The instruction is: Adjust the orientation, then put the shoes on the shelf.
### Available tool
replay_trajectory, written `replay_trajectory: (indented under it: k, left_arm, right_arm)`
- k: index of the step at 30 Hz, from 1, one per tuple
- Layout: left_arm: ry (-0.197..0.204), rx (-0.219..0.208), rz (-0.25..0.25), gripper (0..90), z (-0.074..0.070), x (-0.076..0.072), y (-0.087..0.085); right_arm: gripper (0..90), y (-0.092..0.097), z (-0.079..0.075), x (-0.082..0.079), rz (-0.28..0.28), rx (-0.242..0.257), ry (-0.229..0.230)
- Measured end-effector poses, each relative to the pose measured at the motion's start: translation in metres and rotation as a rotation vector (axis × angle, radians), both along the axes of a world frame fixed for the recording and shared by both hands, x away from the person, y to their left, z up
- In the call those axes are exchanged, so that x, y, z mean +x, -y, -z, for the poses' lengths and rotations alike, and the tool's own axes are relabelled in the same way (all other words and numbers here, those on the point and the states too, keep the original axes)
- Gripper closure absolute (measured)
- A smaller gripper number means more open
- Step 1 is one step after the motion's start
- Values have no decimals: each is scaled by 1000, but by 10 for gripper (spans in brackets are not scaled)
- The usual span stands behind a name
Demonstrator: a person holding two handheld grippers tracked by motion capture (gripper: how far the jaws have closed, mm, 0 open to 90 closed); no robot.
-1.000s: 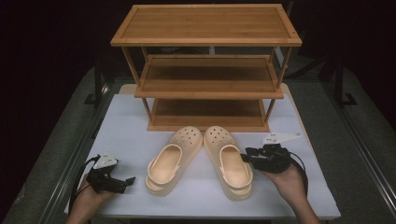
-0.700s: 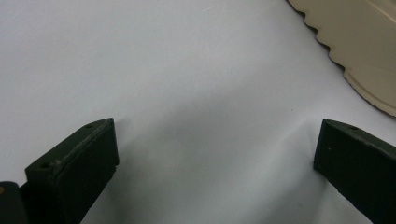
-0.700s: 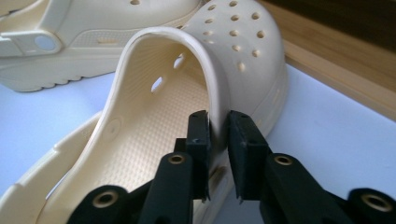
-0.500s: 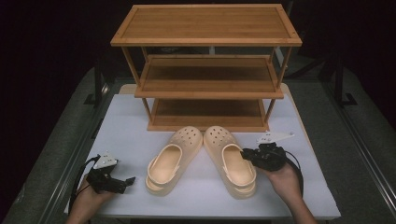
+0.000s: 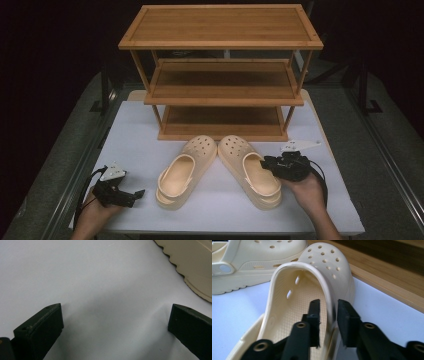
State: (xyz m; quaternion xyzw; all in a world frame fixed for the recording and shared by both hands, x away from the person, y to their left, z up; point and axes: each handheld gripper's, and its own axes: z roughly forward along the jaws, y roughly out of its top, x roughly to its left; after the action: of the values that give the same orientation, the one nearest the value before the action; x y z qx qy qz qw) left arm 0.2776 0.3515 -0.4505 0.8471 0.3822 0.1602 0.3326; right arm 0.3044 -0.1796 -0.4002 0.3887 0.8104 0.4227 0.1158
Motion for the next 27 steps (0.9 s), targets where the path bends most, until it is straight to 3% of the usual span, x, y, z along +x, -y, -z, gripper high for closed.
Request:
replay_trajectory:
  k: [4, 13, 25, 27]
  left_arm:
    - [-3, -2, 2, 0, -1, 0, 0]
    - [-10, -34, 8, 50, -12, 2, 2]
    - [31, -99, 48, 61, -44, 14, 21]
    - [50, -109, 71, 122, -49, 15, 27]
  right_arm:
    - [569, -1, 0, 0, -7, 5, -1]
    - [436, -3, -1, 3, -9, 0, 0]
    - [383, -7, 0, 8, -8, -10, 2]
    - [376, -7, 0, 10, -7, -10, -4]
